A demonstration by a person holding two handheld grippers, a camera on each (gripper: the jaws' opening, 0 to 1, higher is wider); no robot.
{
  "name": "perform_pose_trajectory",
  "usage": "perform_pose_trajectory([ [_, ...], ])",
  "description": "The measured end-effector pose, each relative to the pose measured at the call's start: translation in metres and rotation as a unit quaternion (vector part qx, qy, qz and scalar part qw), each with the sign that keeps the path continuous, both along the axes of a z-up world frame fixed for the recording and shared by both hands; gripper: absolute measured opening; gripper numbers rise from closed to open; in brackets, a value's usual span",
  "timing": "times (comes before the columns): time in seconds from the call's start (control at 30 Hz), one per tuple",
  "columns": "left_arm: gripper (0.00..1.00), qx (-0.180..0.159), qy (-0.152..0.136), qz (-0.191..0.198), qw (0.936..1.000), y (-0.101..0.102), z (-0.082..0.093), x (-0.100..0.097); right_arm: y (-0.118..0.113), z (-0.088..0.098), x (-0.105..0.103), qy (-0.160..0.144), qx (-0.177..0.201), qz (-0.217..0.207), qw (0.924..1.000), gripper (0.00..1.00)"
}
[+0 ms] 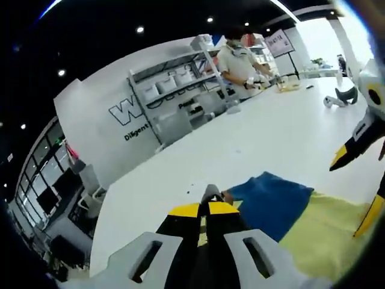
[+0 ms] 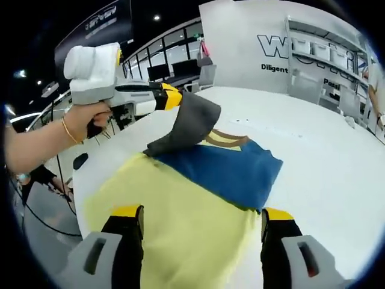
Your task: Fold the garment on the visible template until the final outline fits inside the template.
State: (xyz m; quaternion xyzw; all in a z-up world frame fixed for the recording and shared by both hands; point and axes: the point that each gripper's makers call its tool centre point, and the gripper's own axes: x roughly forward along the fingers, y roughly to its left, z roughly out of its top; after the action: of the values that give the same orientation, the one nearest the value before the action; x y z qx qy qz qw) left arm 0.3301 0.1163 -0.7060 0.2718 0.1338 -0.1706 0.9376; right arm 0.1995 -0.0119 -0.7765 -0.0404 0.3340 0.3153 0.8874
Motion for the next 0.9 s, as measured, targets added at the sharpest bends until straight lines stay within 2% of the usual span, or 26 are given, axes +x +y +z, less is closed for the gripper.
perform_pose_trajectory([
  [0.1, 0.07, -0.018, 0.016, 0.002, 0.9997, -0.015, -0.016, 0.001, -0.014, -0.006, -0.004, 0.005, -0.007, -0.012, 0.9999, 0.78],
  [0.2, 0.07, 0.012, 0.015, -0.002, 0.9998, -0.026, -0.03, 0.002, -0.026, -0.012, -0.006, 0.013, -0.004, -0.026, 0.9996, 0.78],
  [0.37, 0.08, 0.029, 0.034, -0.02, 0.9988, -0.045, -0.055, 0.001, -0.039, -0.019, -0.006, 0.019, -0.007, -0.04, 0.999, 0.77],
  [0.43, 0.13, 0.026, 0.048, -0.032, 0.998, -0.053, -0.065, -0.001, -0.042, -0.02, -0.004, 0.019, -0.004, -0.045, 0.9988, 0.76],
  [0.5, 0.23, 0.015, 0.053, -0.044, 0.9975, -0.062, -0.071, -0.003, -0.045, -0.021, -0.002, 0.02, -0.005, -0.049, 0.9986, 0.76],
  [0.6, 0.3, 0.016, 0.061, -0.06, 0.9962, -0.071, -0.076, -0.005, -0.048, -0.019, 0.002, 0.015, -0.004, -0.055, 0.9984, 0.76],
  [0.7, 0.34, 0.011, 0.059, -0.074, 0.9954, -0.075, -0.074, -0.01, -0.05, -0.018, 0.004, 0.013, -0.003, -0.058, 0.9982, 0.76],
  [0.73, 0.38, 0.005, 0.057, -0.078, 0.9953, -0.076, -0.071, -0.011, -0.051, -0.018, 0.004, 0.012, -0.003, -0.059, 0.9982, 0.76],
  [0.77, 0.43, -0.029, 0.054, -0.096, 0.9935, -0.085, -0.068, -0.013, -0.051, -0.018, 0.005, 0.012, -0.002, -0.06, 0.9981, 0.76],
  [0.8, 0.49, -0.03, 0.06, -0.099, 0.9929, -0.086, -0.068, -0.016, -0.052, -0.018, 0.005, 0.012, -0.002, -0.062, 0.998, 0.76],
  [0.9, 0.52, 0.003, 0.049, -0.089, 0.9948, -0.074, -0.064, -0.017, -0.053, -0.015, 0.005, 0.008, -0.005, -0.064, 0.9979, 0.75],
])
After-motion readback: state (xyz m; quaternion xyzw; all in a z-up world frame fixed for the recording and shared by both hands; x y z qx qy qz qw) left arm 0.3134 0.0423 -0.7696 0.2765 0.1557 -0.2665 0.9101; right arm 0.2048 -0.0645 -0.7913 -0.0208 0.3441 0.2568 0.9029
